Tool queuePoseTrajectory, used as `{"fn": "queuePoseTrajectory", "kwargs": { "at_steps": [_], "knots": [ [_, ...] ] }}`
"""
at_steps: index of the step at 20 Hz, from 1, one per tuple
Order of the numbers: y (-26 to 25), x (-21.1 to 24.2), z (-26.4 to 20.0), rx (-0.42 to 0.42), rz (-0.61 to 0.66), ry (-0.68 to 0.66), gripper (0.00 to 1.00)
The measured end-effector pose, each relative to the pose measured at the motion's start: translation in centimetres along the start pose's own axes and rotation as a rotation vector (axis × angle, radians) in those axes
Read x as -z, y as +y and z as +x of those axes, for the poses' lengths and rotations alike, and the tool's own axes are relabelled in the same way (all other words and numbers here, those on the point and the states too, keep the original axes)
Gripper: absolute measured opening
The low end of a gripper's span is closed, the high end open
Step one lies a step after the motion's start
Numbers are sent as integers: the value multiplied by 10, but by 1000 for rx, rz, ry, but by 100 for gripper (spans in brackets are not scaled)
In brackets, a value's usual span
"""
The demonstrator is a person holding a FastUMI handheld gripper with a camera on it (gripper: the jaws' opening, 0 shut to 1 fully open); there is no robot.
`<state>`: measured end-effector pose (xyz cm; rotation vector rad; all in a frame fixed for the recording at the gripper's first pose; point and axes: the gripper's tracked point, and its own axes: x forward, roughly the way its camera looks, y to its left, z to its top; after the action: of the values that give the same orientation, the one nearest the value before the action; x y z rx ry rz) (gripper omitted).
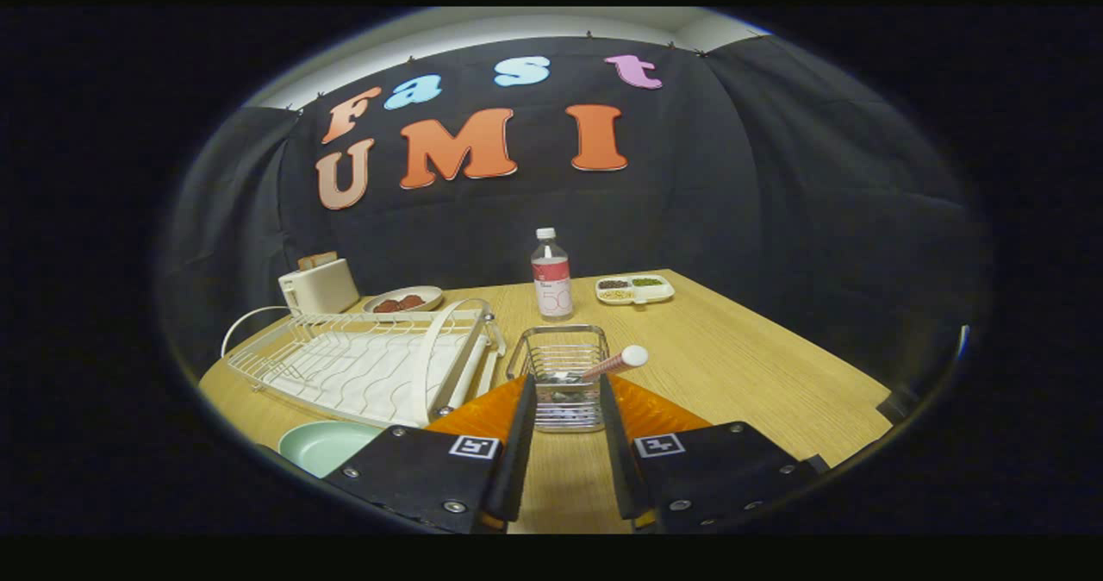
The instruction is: Take the plate from the dish rack, then take the spoon from the basket and place it into the plate.
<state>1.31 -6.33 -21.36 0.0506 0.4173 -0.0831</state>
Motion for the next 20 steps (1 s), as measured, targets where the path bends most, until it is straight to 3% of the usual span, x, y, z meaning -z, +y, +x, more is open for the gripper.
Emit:
{"fn": "queuePoseTrajectory", "kwargs": {
  "at_steps": [9, 17, 18, 20],
  "knots": [
    [-18, -14, 16, 60, 31, -49, 42],
    [-20, -18, 28, 64, 146, -65, 41],
    [-19, -22, 26, 64, 154, -76, 29],
    [-10, -24, 24, 36, 171, -80, 20]
  ]
}}
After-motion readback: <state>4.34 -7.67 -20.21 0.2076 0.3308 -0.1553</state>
